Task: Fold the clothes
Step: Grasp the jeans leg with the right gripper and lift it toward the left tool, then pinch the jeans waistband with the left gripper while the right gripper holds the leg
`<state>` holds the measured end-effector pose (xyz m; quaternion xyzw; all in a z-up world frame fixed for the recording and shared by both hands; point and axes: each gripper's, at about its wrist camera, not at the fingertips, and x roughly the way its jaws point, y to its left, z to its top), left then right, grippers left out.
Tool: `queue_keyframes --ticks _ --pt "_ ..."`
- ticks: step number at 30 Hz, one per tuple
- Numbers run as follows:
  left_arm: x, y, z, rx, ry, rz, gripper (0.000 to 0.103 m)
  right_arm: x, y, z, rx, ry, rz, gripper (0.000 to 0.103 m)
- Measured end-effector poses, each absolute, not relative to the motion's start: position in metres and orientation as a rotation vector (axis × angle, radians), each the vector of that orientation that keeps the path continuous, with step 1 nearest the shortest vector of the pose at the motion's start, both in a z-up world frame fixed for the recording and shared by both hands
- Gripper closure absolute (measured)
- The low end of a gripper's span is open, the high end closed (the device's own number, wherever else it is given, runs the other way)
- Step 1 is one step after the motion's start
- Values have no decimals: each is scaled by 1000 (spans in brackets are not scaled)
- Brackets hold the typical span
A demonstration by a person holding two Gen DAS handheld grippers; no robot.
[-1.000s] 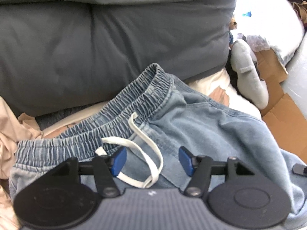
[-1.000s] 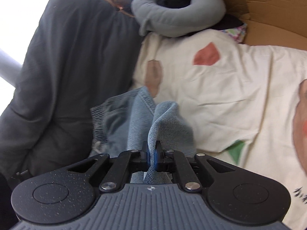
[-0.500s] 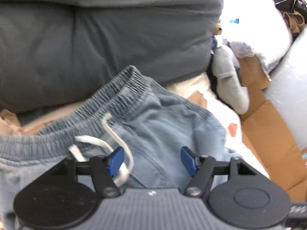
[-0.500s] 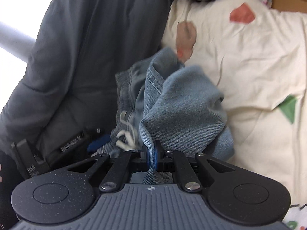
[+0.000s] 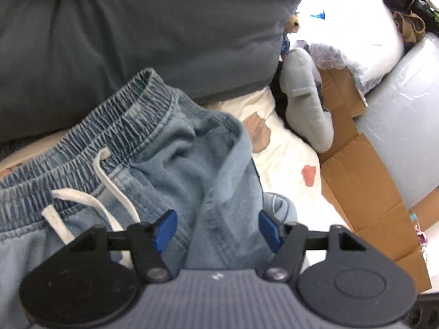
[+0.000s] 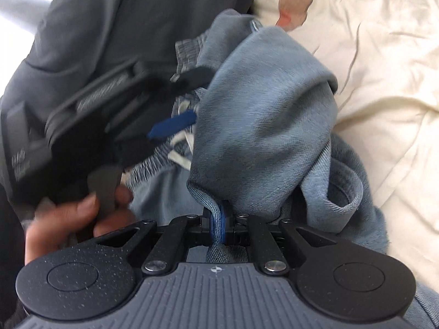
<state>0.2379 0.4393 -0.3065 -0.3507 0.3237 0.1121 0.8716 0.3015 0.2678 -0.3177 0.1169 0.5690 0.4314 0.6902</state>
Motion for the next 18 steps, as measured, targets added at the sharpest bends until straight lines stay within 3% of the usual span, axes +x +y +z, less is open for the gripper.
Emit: queue_keyframes --ticks 1,2,7,11,18 --pt "241 439 -311 -723 700 236 69 300 270 -320 247 1277 964 99" --pt "244 438 -316 -709 726 248 85 299 271 -320 235 1281 962 98" --pt "243 437 -326 -700 724 251 88 309 265 -312 225 1311 984 89" --pt "242 436 -328 -688 723 260 89 325 256 -300 216 1304 986 72" --pt "240 437 -330 -669 718 284 89 365 236 -271 230 1238 959 65"
